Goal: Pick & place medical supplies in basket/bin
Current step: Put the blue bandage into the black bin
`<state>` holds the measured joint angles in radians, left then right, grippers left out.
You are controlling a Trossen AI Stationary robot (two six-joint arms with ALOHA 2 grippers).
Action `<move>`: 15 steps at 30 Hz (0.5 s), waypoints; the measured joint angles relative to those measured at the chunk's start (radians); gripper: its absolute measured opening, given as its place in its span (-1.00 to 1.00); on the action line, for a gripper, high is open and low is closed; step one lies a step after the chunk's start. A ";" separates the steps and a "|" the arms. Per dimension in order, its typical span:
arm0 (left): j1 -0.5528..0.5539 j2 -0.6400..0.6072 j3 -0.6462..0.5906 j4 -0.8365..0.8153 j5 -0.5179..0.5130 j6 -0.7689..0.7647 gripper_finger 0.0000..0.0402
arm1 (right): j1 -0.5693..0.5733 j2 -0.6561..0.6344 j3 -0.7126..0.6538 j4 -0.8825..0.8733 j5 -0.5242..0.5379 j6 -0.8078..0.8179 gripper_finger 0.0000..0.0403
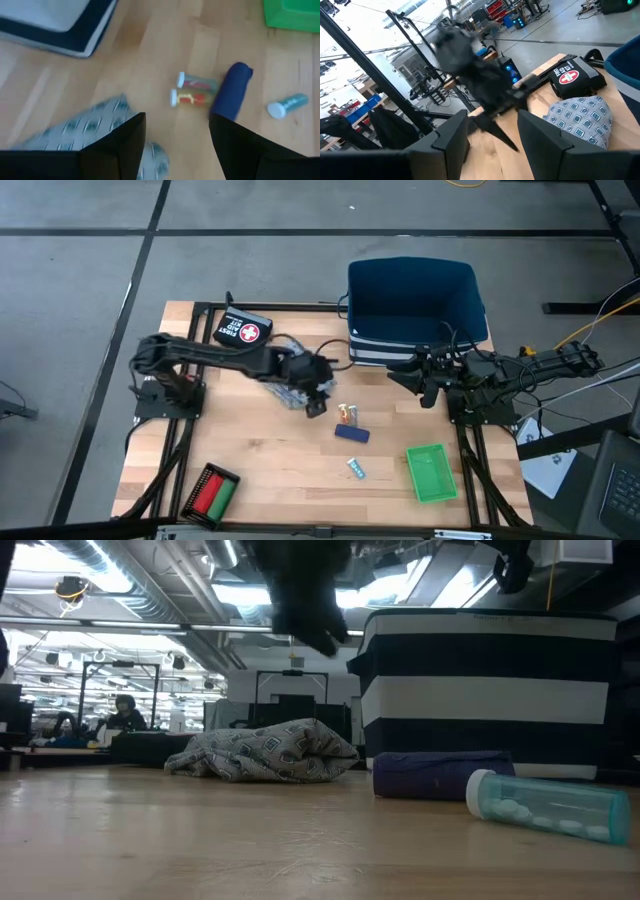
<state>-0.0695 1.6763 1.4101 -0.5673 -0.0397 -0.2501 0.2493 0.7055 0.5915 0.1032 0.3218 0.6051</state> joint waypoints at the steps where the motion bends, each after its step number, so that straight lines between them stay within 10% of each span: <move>1: 0.010 0.026 0.002 0.029 0.024 0.026 0.08 | 0.000 0.000 0.000 0.000 0.000 -0.003 -0.13; 15: -0.028 0.349 0.308 0.035 0.247 0.254 0.08 | 0.000 0.000 0.000 -0.006 -0.027 0.015 -0.13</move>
<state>-0.0979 2.0249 1.7186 -0.5325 0.2068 0.0036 0.2493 0.7055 0.5915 0.0967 0.2947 0.6201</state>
